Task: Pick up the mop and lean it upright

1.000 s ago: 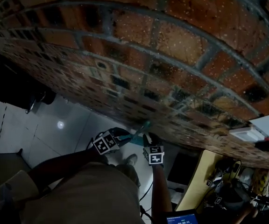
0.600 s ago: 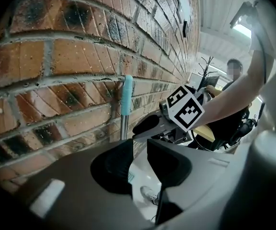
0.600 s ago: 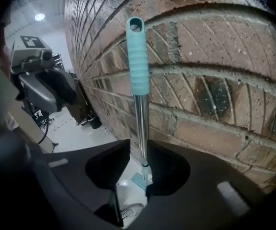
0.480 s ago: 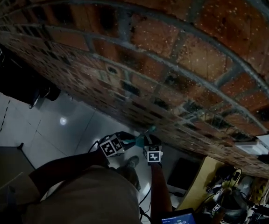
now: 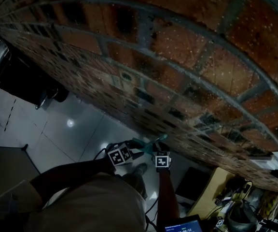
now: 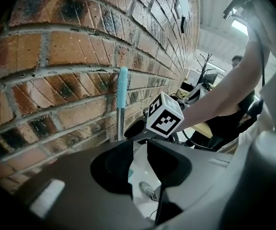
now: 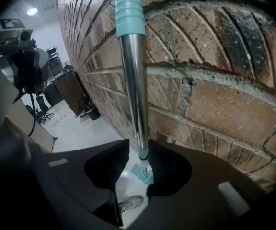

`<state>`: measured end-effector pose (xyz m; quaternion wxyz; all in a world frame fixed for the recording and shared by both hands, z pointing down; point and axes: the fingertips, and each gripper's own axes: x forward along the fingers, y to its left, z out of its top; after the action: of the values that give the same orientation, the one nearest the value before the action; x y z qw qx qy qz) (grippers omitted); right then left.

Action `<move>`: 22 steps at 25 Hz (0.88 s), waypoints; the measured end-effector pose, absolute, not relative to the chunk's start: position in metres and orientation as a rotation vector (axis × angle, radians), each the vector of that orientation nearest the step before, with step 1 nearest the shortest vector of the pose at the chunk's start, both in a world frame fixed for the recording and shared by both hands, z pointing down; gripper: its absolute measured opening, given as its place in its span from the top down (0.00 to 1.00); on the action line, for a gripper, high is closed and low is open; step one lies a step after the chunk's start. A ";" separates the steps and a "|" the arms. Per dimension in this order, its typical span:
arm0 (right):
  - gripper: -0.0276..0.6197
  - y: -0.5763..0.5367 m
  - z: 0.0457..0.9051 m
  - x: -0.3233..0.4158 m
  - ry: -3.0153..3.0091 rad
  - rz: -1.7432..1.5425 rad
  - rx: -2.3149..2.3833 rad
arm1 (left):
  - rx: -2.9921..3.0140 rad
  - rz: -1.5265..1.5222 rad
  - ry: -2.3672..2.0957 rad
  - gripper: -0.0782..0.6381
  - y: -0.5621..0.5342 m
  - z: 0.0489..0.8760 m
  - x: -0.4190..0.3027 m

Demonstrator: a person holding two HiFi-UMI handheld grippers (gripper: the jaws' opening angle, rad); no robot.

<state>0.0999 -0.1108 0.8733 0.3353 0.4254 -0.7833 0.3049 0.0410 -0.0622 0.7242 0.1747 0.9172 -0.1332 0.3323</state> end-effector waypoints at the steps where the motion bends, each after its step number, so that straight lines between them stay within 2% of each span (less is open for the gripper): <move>1: 0.78 -0.111 0.876 0.098 -2.044 0.797 1.103 | 2.596 0.941 -0.377 0.74 -0.061 0.725 0.040; 22: 0.74 -0.117 0.933 0.097 -1.968 0.813 1.084 | 2.549 0.998 -0.414 0.74 -0.053 0.720 0.013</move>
<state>0.0974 -0.1167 0.9332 0.3674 0.4221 -0.7659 0.3165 0.0129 -0.0530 0.7198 0.1853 0.9048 -0.1468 0.3542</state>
